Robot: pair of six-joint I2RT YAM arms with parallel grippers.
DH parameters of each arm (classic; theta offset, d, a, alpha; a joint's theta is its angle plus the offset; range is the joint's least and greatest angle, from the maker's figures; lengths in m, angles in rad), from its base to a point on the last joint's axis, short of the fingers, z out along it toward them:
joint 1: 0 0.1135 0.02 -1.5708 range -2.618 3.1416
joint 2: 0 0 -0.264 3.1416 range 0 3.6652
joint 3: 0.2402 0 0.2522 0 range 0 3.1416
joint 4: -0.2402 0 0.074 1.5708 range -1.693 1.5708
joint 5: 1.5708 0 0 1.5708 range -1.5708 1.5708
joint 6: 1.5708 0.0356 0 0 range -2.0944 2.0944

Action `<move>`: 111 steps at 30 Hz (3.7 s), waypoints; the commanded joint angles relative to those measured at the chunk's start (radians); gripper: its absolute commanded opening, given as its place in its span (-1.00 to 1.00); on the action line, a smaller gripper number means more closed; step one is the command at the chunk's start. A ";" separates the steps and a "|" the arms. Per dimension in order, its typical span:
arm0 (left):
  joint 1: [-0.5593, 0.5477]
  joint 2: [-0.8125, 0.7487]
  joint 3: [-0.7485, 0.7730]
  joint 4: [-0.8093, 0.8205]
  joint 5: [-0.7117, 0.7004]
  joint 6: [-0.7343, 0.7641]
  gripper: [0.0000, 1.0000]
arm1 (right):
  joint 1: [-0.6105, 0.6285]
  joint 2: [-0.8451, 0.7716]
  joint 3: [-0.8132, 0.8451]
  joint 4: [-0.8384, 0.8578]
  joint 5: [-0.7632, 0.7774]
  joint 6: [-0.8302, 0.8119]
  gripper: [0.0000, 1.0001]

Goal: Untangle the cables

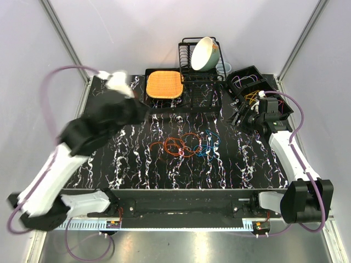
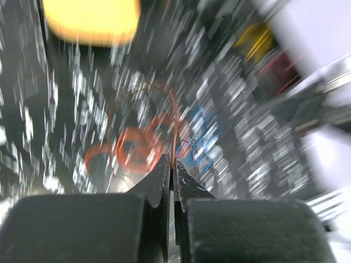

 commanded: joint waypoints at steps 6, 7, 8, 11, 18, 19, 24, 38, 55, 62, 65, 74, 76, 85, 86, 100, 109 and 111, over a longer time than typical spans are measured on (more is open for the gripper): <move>-0.003 -0.078 -0.316 0.030 0.067 -0.015 -1.00 | 0.010 -0.078 0.022 0.018 -0.032 0.011 0.38; -0.003 -0.086 -0.418 0.057 0.087 -0.041 -1.00 | 0.012 -0.089 0.019 0.018 -0.038 0.014 0.38; -0.001 -0.096 -0.456 0.105 0.107 -0.052 -1.00 | 0.012 -0.092 0.016 0.018 -0.043 0.016 0.38; -0.003 -0.107 -0.546 0.162 0.190 -0.075 -1.00 | 0.022 -0.109 0.013 0.023 -0.079 0.016 0.38; -0.003 -0.081 -0.507 0.186 0.207 -0.043 -1.00 | 0.082 -0.147 0.034 0.052 -0.138 0.008 0.36; -0.003 -0.075 -0.499 0.208 0.217 -0.040 -1.00 | 0.088 -0.156 0.033 0.051 -0.136 0.013 0.35; -0.004 0.010 -0.442 0.317 0.340 -0.028 -1.00 | 0.114 -0.202 -0.013 0.051 -0.153 0.024 0.33; 0.014 0.317 -0.371 0.550 0.403 -0.129 -1.00 | 0.174 -0.319 -0.234 -0.011 -0.083 0.073 0.29; -0.199 0.595 -0.471 0.710 0.471 -0.183 -1.00 | 0.189 -0.213 -0.229 -0.089 0.082 0.077 0.31; -0.214 0.709 -0.447 0.702 0.454 -0.191 -1.00 | 0.189 -0.180 -0.272 -0.077 0.071 0.076 0.30; -0.216 0.741 -0.433 0.693 0.445 -0.187 -1.00 | 0.191 -0.143 -0.280 -0.046 0.051 0.080 0.27; -0.216 0.764 -0.430 0.685 0.426 -0.184 -1.00 | 0.295 -0.018 -0.285 0.017 0.052 0.094 0.11; -0.214 0.767 -0.428 0.687 0.425 -0.184 -1.00 | 0.320 0.014 -0.274 0.017 0.086 0.106 0.11; -0.214 0.761 -0.431 0.682 0.408 -0.183 -1.00 | 0.404 0.130 -0.228 -0.032 0.229 0.145 0.05; -0.216 0.762 -0.431 0.683 0.408 -0.181 -1.00 | 0.415 0.143 -0.220 -0.034 0.235 0.146 0.04; -0.214 0.753 -0.456 0.705 0.411 -0.174 -1.00 | 0.522 0.265 -0.136 -0.051 0.345 0.201 -0.35; -0.214 0.749 -0.473 0.723 0.417 -0.166 -1.00 | 0.565 0.333 -0.102 -0.069 0.411 0.218 -0.50; -0.213 0.749 -0.480 0.726 0.418 -0.166 -1.00 | 0.573 0.354 -0.093 -0.074 0.422 0.220 -0.54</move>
